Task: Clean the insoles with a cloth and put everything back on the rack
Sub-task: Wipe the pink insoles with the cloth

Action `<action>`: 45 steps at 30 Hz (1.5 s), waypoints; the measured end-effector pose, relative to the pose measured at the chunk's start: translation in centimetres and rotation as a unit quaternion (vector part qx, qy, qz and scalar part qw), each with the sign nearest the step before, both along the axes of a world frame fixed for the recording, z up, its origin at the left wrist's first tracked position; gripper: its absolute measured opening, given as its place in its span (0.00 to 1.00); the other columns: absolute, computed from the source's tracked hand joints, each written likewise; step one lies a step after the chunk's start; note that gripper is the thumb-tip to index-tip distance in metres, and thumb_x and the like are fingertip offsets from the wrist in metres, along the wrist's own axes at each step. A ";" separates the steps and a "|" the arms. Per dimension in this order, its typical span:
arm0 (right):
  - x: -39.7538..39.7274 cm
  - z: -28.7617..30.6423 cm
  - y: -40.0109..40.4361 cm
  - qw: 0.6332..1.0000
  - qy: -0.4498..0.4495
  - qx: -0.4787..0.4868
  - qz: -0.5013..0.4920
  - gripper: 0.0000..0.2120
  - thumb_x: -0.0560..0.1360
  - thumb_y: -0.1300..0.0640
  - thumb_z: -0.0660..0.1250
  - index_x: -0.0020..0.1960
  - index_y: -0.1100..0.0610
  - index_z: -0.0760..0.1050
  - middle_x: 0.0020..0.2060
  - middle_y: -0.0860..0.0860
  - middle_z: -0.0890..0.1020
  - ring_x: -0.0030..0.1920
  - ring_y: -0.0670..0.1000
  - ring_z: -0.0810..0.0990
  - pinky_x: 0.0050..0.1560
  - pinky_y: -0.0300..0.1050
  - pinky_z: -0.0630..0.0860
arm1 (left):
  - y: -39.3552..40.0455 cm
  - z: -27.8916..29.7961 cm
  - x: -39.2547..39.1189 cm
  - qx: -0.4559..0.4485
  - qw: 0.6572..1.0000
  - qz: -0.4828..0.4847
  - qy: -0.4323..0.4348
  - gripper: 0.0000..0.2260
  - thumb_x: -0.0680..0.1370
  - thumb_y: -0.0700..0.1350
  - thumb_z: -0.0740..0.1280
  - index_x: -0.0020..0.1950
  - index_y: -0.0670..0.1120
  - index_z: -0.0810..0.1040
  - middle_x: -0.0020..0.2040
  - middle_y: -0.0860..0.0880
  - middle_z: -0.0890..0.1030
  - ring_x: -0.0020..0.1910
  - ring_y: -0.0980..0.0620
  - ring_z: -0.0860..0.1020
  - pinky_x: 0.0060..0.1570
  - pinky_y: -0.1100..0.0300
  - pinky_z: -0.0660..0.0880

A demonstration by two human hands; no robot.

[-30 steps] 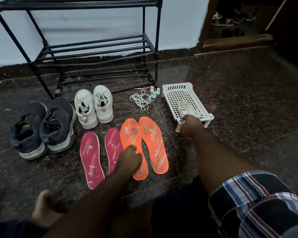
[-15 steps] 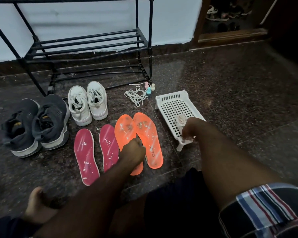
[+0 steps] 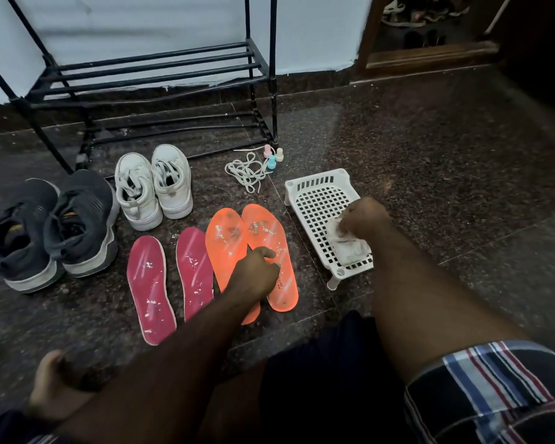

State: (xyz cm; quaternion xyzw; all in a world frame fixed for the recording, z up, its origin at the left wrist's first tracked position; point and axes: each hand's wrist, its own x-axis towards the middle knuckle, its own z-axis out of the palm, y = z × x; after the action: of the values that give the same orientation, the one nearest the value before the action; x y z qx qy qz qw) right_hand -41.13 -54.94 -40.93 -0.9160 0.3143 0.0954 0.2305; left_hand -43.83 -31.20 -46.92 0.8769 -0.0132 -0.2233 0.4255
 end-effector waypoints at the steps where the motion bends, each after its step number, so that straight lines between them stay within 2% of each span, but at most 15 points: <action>1: 0.2 0.2 -0.3 0.999 -0.022 0.026 -0.023 0.15 0.66 0.57 0.76 0.51 0.60 0.82 0.48 0.56 0.84 0.50 0.56 0.83 0.54 0.51 0.80 | -0.4 0.1 0.1 -0.012 1.000 0.003 0.001 0.12 0.78 0.43 0.64 0.61 0.51 0.76 0.47 0.47 0.84 0.44 0.48 0.81 0.44 0.59 0.74; 5: 0.4 1.0 -0.9 0.952 -0.153 0.221 -0.148 0.04 0.71 0.68 0.69 0.45 0.64 0.77 0.45 0.63 0.83 0.36 0.57 0.82 0.37 0.51 0.83 | -1.8 0.2 0.9 -0.061 0.998 0.002 0.002 0.12 0.78 0.42 0.63 0.61 0.49 0.76 0.38 0.47 0.83 0.38 0.48 0.82 0.43 0.56 0.79; 7: 0.1 1.1 -0.8 0.923 -0.199 0.289 -0.161 0.06 0.73 0.72 0.67 0.43 0.63 0.76 0.45 0.63 0.82 0.37 0.56 0.82 0.34 0.46 0.83 | -2.5 0.5 1.3 -0.076 0.997 -0.002 0.001 0.11 0.79 0.43 0.64 0.60 0.49 0.76 0.36 0.47 0.82 0.35 0.49 0.80 0.42 0.57 0.76; 11: 0.4 1.4 -0.9 0.905 -0.223 0.323 -0.167 0.08 0.74 0.72 0.67 0.41 0.61 0.79 0.43 0.60 0.84 0.38 0.54 0.83 0.43 0.47 0.84 | -3.5 1.0 1.9 -0.101 0.995 -0.003 0.010 0.10 0.79 0.43 0.64 0.60 0.47 0.77 0.37 0.48 0.81 0.28 0.56 0.78 0.37 0.60 0.73; 16: 1.1 1.3 -0.7 0.888 -0.206 0.377 -0.162 0.04 0.73 0.69 0.71 0.47 0.65 0.79 0.45 0.58 0.84 0.44 0.52 0.84 0.47 0.47 0.83 | -4.5 1.1 2.5 -0.114 0.993 -0.014 0.004 0.12 0.79 0.43 0.65 0.62 0.46 0.77 0.42 0.48 0.81 0.35 0.50 0.82 0.41 0.56 0.77; 20: 1.6 0.3 -1.8 0.912 -0.201 0.305 -0.188 0.06 0.72 0.71 0.72 0.45 0.63 0.79 0.44 0.61 0.84 0.41 0.56 0.85 0.42 0.48 0.83 | -5.8 1.0 2.5 -0.116 0.993 -0.027 0.002 0.07 0.78 0.44 0.66 0.56 0.49 0.77 0.40 0.50 0.80 0.39 0.47 0.83 0.49 0.46 0.82; 22: 1.6 -0.1 -2.1 0.929 -0.184 0.264 -0.181 0.09 0.71 0.71 0.72 0.42 0.58 0.79 0.43 0.60 0.84 0.42 0.56 0.85 0.44 0.52 0.84 | -6.6 1.1 2.4 -0.099 0.994 -0.045 -0.014 0.11 0.78 0.44 0.65 0.60 0.48 0.78 0.45 0.48 0.82 0.46 0.46 0.82 0.50 0.52 0.80; 25: 1.4 -0.7 -2.1 0.943 -0.170 0.232 -0.166 0.10 0.71 0.68 0.74 0.39 0.54 0.79 0.40 0.57 0.85 0.40 0.53 0.84 0.45 0.52 0.84 | -7.9 1.4 2.1 -0.033 0.992 -0.092 -0.082 0.17 0.78 0.44 0.65 0.68 0.46 0.76 0.57 0.47 0.82 0.52 0.48 0.80 0.48 0.61 0.73; 28: 1.3 -1.0 -2.4 0.937 -0.179 0.246 -0.174 0.10 0.70 0.69 0.74 0.40 0.54 0.80 0.41 0.57 0.85 0.42 0.55 0.85 0.47 0.51 0.83 | -9.8 1.6 1.8 -0.004 0.983 -0.119 -0.140 0.21 0.78 0.49 0.68 0.70 0.47 0.76 0.66 0.45 0.77 0.64 0.47 0.76 0.63 0.56 0.72; 31: 1.2 -1.1 -2.8 0.928 -0.184 0.272 -0.177 0.15 0.71 0.75 0.67 0.48 0.57 0.81 0.44 0.58 0.84 0.42 0.54 0.83 0.47 0.51 0.83 | -11.4 1.9 1.4 0.006 0.982 -0.126 -0.142 0.20 0.78 0.52 0.69 0.70 0.49 0.76 0.67 0.47 0.74 0.64 0.48 0.75 0.65 0.53 0.72; 33: 1.4 -1.3 -2.9 0.931 -0.175 0.273 -0.167 0.12 0.71 0.73 0.68 0.45 0.58 0.82 0.41 0.56 0.85 0.43 0.55 0.84 0.49 0.54 0.83 | -11.3 2.1 1.3 -0.001 0.984 -0.118 -0.137 0.20 0.79 0.52 0.68 0.69 0.49 0.77 0.67 0.47 0.74 0.64 0.48 0.75 0.66 0.53 0.72; 36: 2.1 -0.9 -2.2 0.929 -0.182 0.288 -0.145 0.06 0.69 0.67 0.74 0.38 0.57 0.81 0.38 0.56 0.85 0.45 0.56 0.85 0.51 0.57 0.82 | -8.1 2.5 1.6 -0.024 0.988 -0.066 -0.138 0.16 0.78 0.48 0.67 0.65 0.46 0.80 0.61 0.46 0.81 0.59 0.48 0.79 0.60 0.57 0.74; 39: 2.9 0.8 0.3 0.914 -0.206 0.339 -0.085 0.08 0.70 0.71 0.73 0.39 0.60 0.79 0.40 0.58 0.83 0.46 0.57 0.84 0.55 0.52 0.81 | -1.3 3.2 2.4 -0.020 0.991 0.008 -0.136 0.13 0.78 0.41 0.67 0.62 0.42 0.81 0.59 0.45 0.83 0.59 0.49 0.80 0.57 0.64 0.70; 41: 3.3 1.8 2.6 0.891 -0.235 0.384 -0.058 0.08 0.73 0.73 0.69 0.39 0.62 0.76 0.38 0.57 0.80 0.43 0.56 0.81 0.50 0.48 0.82 | 4.7 3.6 2.9 0.021 0.989 0.072 -0.124 0.13 0.78 0.40 0.67 0.62 0.42 0.81 0.60 0.45 0.83 0.60 0.48 0.79 0.56 0.64 0.70; 45: 3.3 2.6 7.0 0.874 -0.263 0.409 -0.028 0.06 0.76 0.72 0.64 0.46 0.65 0.77 0.35 0.56 0.78 0.36 0.52 0.78 0.38 0.39 0.82 | 17.6 2.3 3.1 0.137 0.969 0.195 -0.064 0.12 0.72 0.46 0.67 0.51 0.42 0.83 0.48 0.41 0.85 0.50 0.42 0.82 0.48 0.55 0.75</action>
State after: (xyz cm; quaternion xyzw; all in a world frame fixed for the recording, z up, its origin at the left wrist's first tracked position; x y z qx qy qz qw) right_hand -37.84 -47.99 -38.33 -0.7220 0.2010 -0.0353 0.6611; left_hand -40.72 -13.62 -44.61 0.9250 0.1611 -0.0790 0.3350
